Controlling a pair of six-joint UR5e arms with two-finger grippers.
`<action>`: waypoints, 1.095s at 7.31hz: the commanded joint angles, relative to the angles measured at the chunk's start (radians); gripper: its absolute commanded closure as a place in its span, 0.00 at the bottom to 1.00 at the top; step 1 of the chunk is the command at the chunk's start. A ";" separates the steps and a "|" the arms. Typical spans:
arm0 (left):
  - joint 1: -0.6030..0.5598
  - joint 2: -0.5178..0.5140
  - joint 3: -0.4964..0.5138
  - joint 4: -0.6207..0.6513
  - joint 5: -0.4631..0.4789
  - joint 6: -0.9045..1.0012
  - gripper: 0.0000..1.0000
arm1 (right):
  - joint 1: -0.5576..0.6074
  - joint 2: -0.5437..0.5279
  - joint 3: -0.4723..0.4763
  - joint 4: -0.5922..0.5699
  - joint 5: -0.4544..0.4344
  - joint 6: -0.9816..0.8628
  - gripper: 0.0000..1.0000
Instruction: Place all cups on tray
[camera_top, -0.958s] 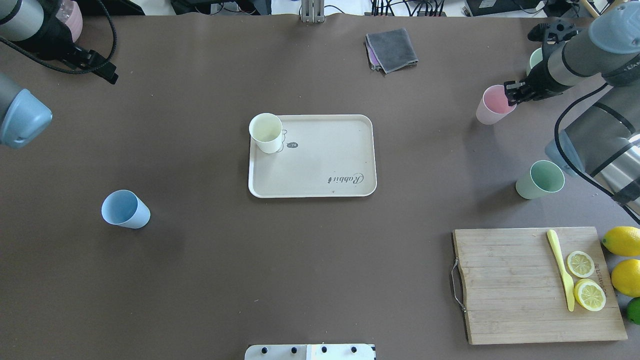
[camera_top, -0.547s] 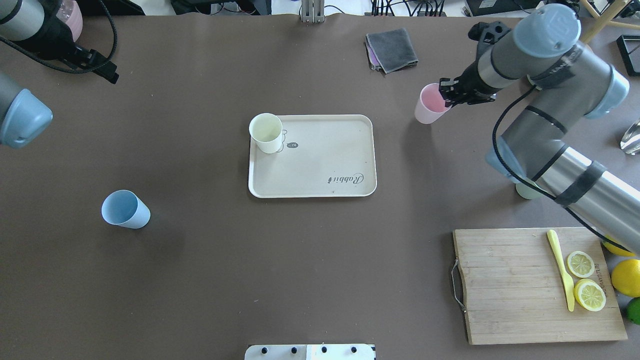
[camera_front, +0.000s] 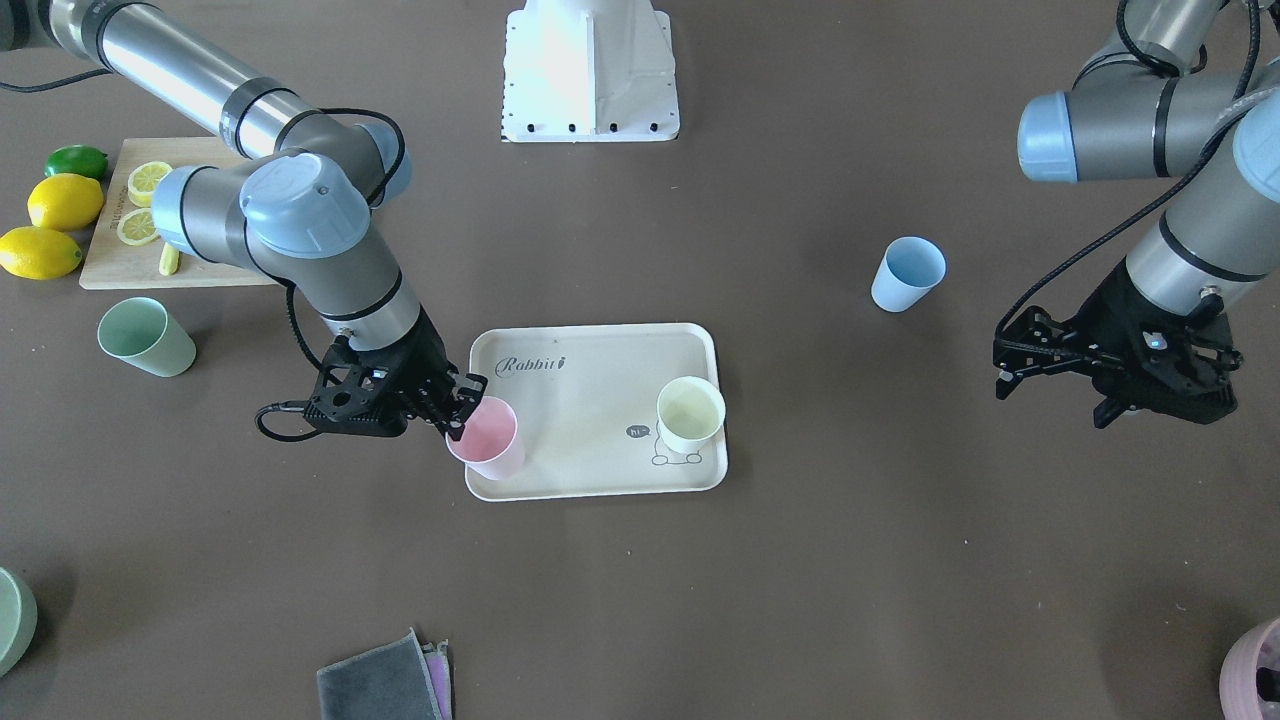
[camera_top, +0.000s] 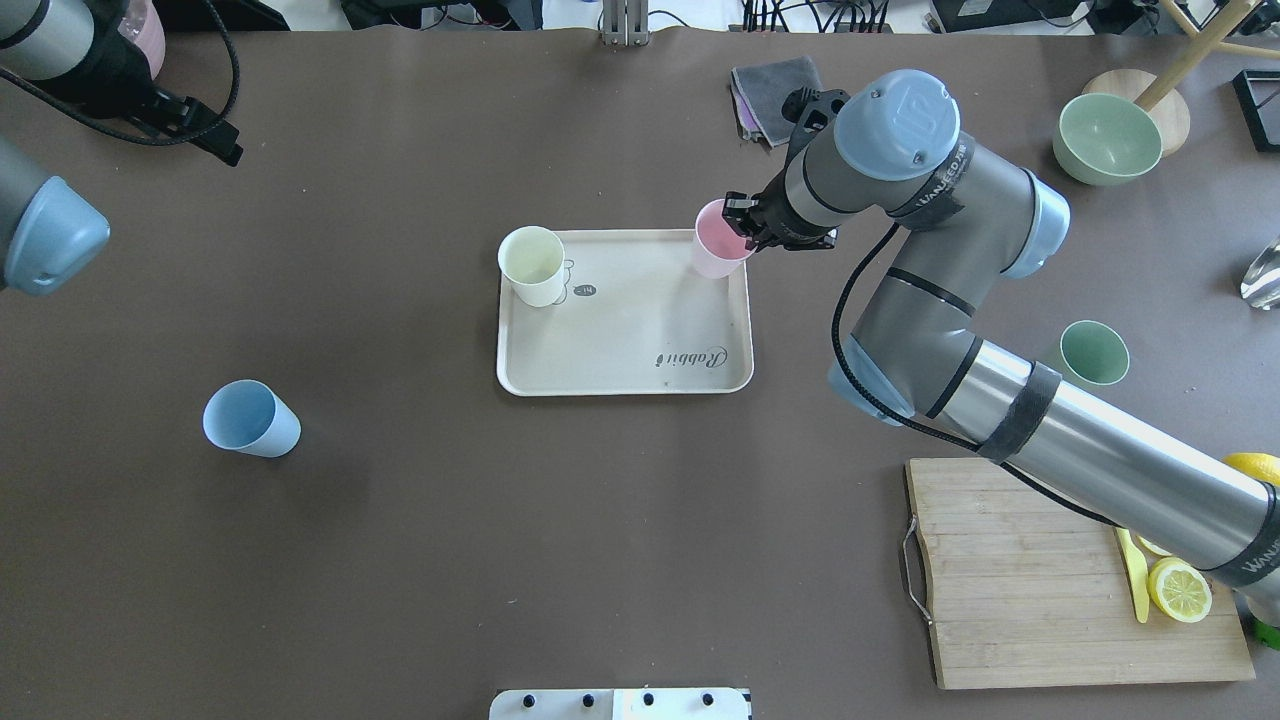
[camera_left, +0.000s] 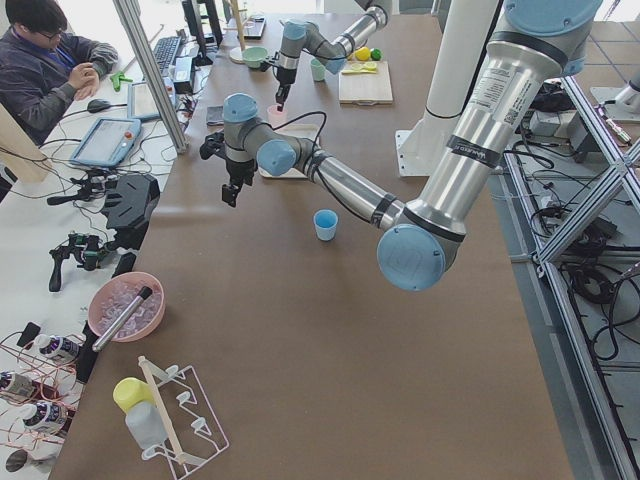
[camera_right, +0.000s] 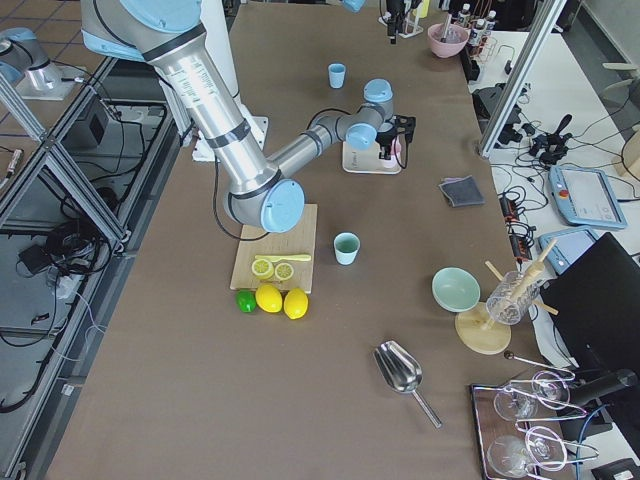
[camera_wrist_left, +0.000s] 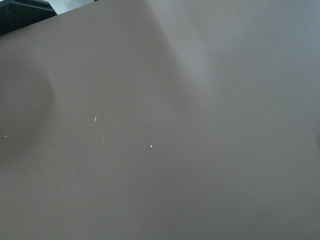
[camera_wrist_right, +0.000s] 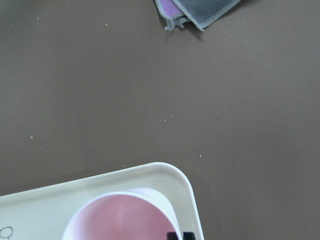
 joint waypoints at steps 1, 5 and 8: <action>0.002 -0.001 -0.001 0.000 0.001 -0.001 0.00 | -0.027 0.015 0.000 -0.019 -0.021 0.003 0.35; 0.011 0.010 -0.029 0.000 -0.002 -0.144 0.00 | 0.042 0.035 0.012 -0.055 0.045 -0.068 0.00; 0.111 0.229 -0.211 -0.032 0.000 -0.234 0.01 | 0.214 -0.038 0.085 -0.215 0.175 -0.352 0.00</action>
